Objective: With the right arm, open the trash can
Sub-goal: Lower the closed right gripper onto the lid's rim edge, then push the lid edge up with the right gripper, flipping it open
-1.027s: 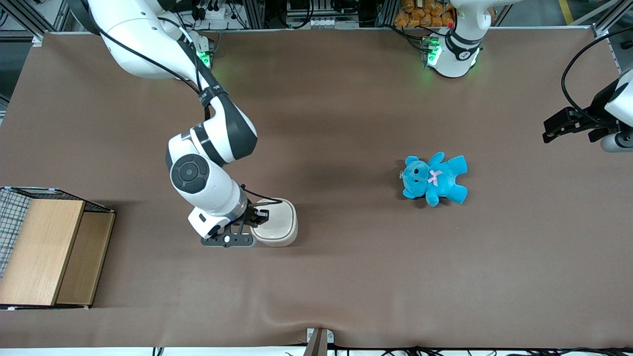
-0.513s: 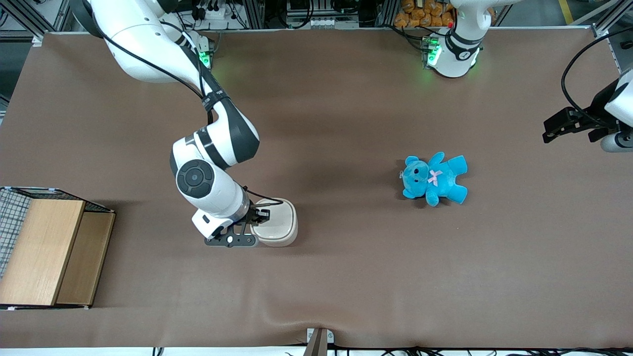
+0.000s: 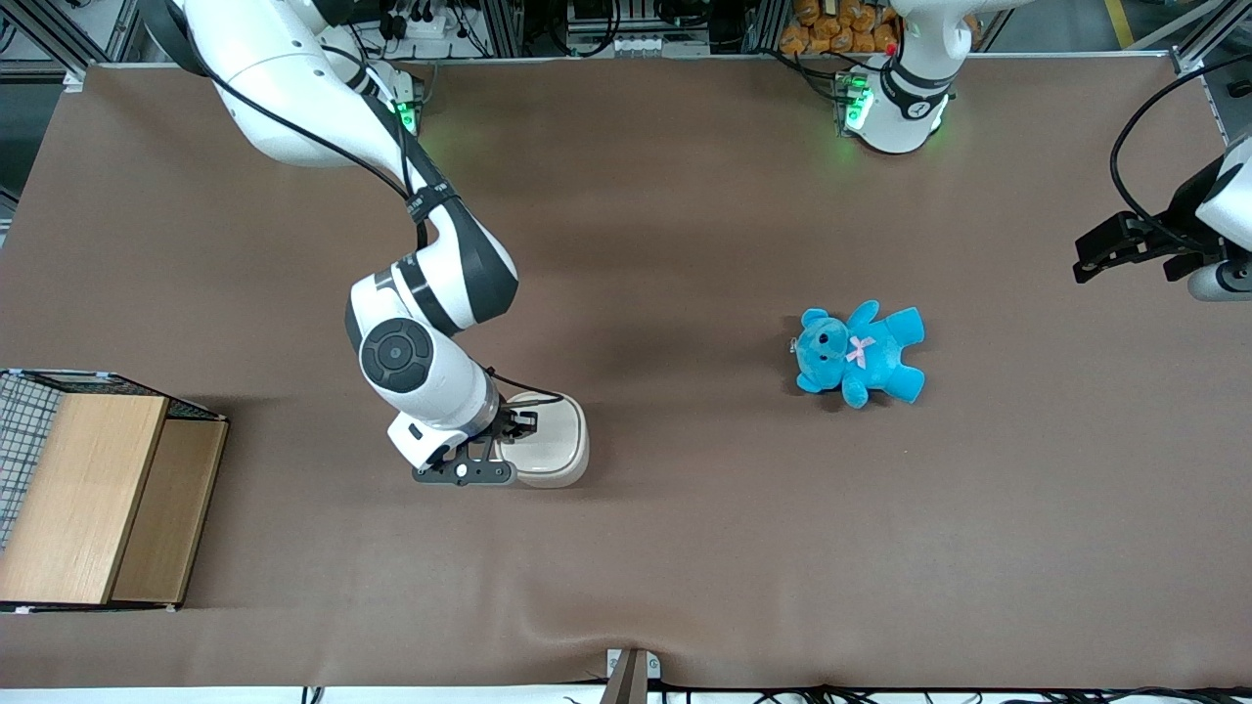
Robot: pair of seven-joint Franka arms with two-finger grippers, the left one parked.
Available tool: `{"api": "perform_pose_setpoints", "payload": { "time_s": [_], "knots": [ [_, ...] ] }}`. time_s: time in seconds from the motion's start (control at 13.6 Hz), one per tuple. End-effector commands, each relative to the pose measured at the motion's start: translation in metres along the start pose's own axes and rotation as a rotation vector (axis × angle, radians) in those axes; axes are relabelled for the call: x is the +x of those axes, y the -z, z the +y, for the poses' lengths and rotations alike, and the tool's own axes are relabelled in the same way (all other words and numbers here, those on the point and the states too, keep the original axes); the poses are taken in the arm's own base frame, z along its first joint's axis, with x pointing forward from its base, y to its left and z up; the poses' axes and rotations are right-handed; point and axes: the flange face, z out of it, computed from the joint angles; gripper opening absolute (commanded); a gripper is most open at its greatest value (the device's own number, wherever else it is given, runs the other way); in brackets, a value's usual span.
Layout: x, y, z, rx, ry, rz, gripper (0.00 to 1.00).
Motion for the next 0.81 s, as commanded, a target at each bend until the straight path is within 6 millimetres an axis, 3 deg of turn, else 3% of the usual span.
{"api": "perform_pose_setpoints", "payload": {
  "time_s": [0.0, 0.22, 0.73],
  "knots": [
    [-0.002, -0.016, 0.0, -0.01, -0.009, 0.018, 0.0],
    [-0.001, -0.011, 0.0, -0.006, -0.009, 0.014, 0.0],
    [0.005, 0.034, -0.005, -0.015, -0.012, -0.029, 0.0]
  ]
}}
